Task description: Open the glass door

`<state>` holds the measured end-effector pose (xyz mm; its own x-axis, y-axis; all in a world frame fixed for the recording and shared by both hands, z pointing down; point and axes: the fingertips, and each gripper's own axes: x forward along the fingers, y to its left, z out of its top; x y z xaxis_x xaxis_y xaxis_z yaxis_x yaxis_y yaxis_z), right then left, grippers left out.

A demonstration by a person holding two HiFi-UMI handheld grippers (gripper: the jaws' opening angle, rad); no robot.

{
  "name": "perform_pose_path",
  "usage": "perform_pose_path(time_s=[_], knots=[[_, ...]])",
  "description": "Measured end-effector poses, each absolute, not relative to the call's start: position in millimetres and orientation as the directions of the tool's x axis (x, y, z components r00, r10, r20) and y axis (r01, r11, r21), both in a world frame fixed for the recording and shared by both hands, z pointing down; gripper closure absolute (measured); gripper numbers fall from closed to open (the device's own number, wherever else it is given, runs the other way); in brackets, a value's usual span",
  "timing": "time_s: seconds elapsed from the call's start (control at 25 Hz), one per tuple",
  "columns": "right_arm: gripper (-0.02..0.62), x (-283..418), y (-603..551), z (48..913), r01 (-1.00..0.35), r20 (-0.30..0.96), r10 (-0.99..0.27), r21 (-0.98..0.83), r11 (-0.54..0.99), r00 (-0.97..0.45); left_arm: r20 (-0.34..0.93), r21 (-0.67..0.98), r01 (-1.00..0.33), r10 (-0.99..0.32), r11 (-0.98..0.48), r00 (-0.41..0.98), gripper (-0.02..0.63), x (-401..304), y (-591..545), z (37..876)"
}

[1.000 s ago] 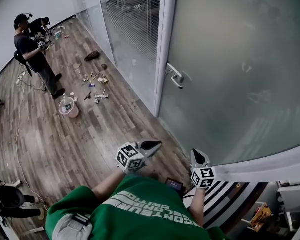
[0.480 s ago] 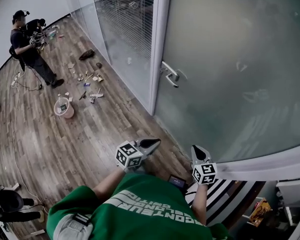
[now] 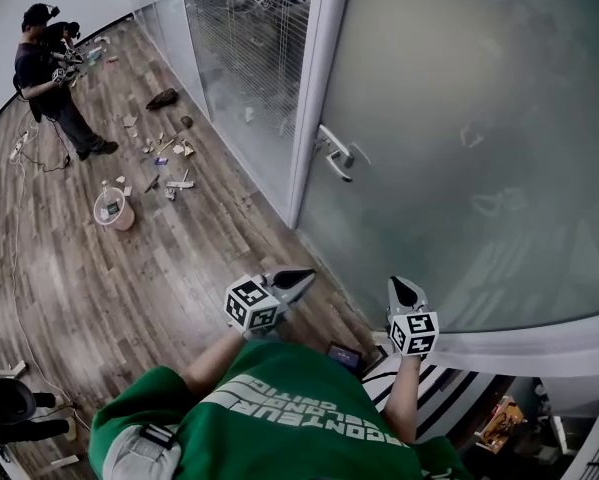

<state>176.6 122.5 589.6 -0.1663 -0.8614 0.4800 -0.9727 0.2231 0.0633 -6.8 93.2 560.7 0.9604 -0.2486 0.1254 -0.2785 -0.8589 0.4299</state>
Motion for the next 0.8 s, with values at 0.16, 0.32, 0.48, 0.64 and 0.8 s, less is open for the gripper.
perform_pose_path(time_s=[0.16,0.32,0.48,0.64,0.8], knots=[[0.603,186,94,590,-0.973,0.524,-0.843,0.104,0.205,-0.121,0.125,0.430,-0.303,-0.276,-0.850,0.953,0.589,-16,64,560],[0.601,193,61,587,-0.975,0.534,-0.837,0.098,0.198,-0.117,0.115,0.429,-0.304,-0.282,-0.851,0.952,0.589,-17,34,556],[0.601,191,33,585,-0.973,0.542,-0.832,0.107,0.206,-0.117,0.107,0.425,-0.282,-0.262,-0.860,0.959,0.590,-18,14,552],[0.592,184,7,581,-0.967,0.544,-0.828,0.109,0.229,-0.135,0.104,0.420,-0.285,-0.266,-0.862,0.958,0.589,-24,-8,551],[0.561,171,-18,576,-0.962,0.546,-0.820,0.090,0.259,-0.170,0.099,0.423,-0.294,-0.278,-0.857,0.955,0.590,-36,-30,547]])
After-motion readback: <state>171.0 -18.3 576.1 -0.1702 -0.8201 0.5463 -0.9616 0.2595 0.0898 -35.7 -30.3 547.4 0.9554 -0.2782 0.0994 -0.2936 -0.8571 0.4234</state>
